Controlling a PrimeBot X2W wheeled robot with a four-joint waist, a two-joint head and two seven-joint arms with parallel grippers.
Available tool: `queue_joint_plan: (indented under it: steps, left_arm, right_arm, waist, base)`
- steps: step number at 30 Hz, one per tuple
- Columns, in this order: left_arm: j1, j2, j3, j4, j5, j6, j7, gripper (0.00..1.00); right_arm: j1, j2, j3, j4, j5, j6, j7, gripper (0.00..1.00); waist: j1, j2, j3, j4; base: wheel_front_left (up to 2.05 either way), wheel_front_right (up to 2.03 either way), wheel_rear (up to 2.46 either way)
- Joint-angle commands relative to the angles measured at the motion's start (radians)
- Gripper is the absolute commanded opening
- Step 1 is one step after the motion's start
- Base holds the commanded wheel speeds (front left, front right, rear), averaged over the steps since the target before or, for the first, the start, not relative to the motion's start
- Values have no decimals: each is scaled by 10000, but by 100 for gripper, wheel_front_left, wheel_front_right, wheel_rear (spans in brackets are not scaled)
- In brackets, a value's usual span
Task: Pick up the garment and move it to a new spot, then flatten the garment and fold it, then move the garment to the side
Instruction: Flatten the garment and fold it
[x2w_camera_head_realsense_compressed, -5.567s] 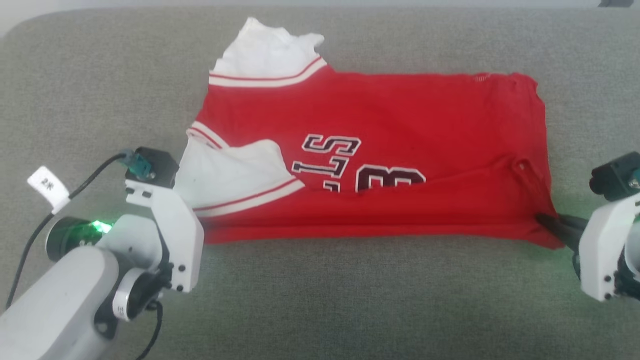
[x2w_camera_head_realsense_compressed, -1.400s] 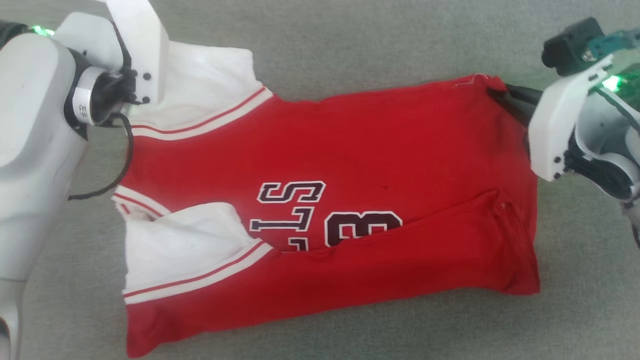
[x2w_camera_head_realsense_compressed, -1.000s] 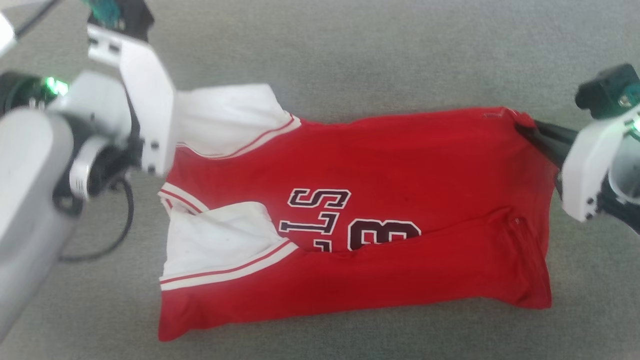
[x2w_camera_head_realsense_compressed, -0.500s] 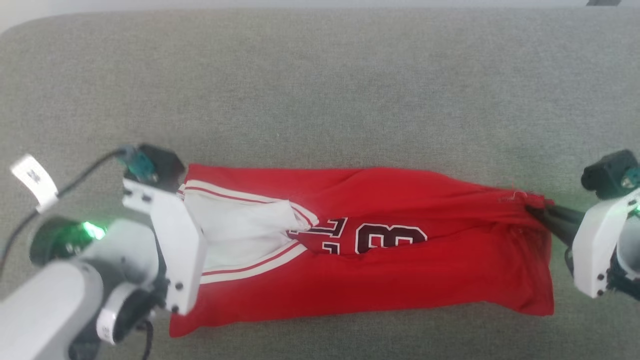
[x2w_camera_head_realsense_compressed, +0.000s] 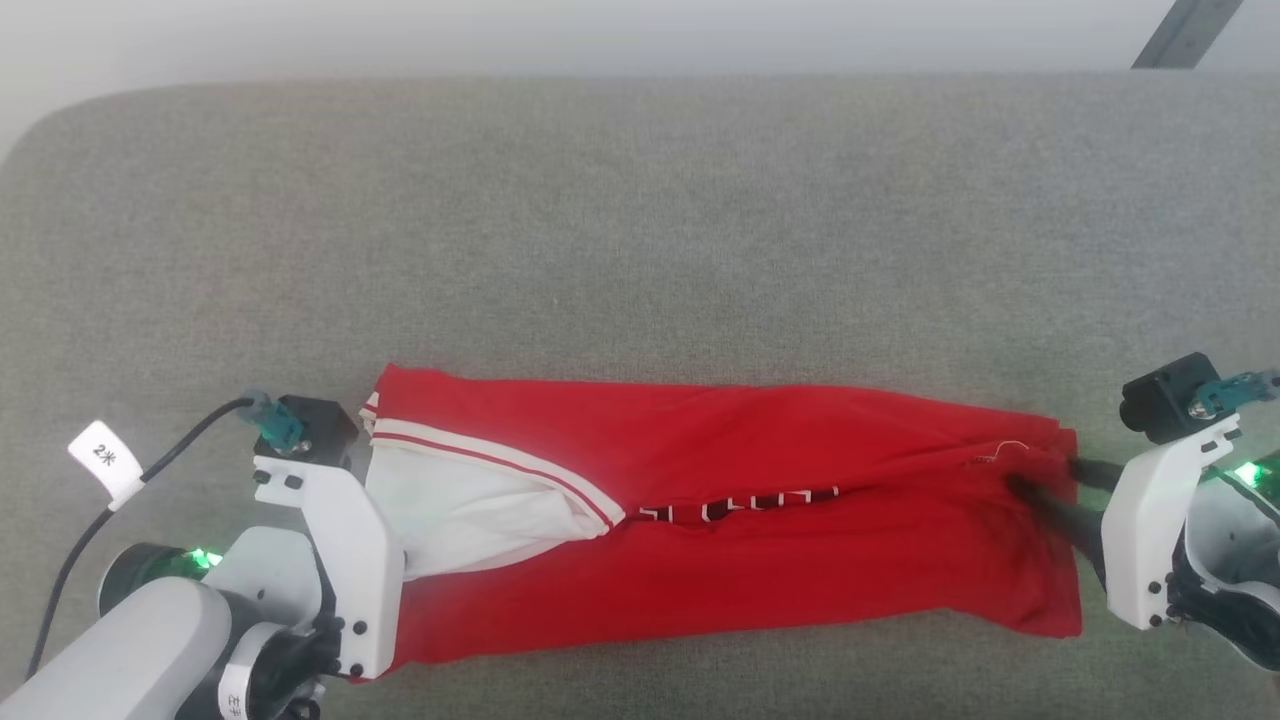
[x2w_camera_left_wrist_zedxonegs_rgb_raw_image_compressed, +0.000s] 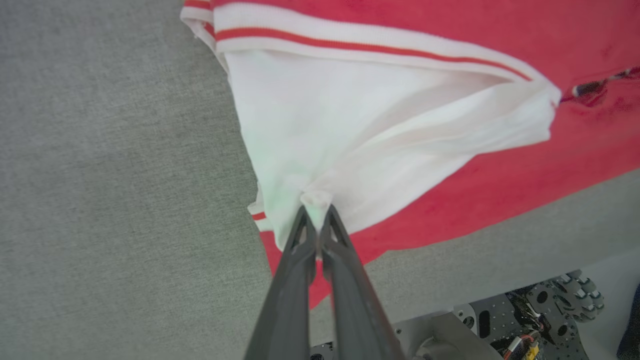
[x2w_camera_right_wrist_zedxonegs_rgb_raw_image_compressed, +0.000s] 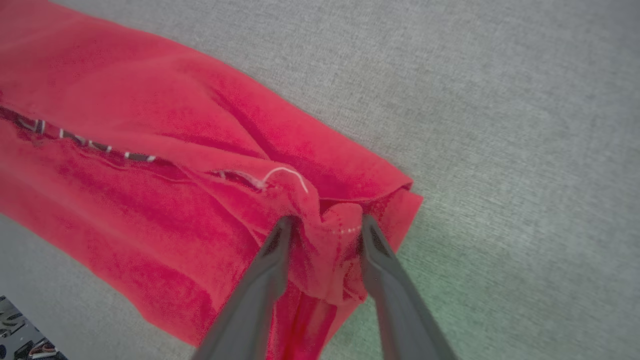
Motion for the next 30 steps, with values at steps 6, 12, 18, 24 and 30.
queue_joint_plan:
  steps: [6,12,18,24,30]
  left_arm:
    - [394,3,228,168,-30,-260,-677,100]
    - [656,27,491,-93,211,-530,-1721,100]
    - [825,-192,777,-204,654,-948,-3433,100]
    - [1134,-512,1097,31,1224,-1182,-5518,100]
    - [1457,-869,1354,300,1702,-1158,-7319,100]
  right_arm:
    - [305,180,-437,-133,129,-12,345,100]
    - [658,270,-1201,-378,376,-9,1040,100]
    - [925,384,-1967,-152,372,-8,1925,100]
    - [1093,541,-2362,154,536,-6,3021,100]
    - [1157,745,-2540,443,527,-6,3446,100]
  waist:
    - [0,0,-527,96]
    - [0,0,-820,206]
    - [0,0,-862,372]
    - [0,0,-803,580]
    - [0,0,-659,820]
  base:
    - [0,0,0]
    - [0,0,0]
    - [0,0,0]
    - [0,0,0]
    - [0,0,0]
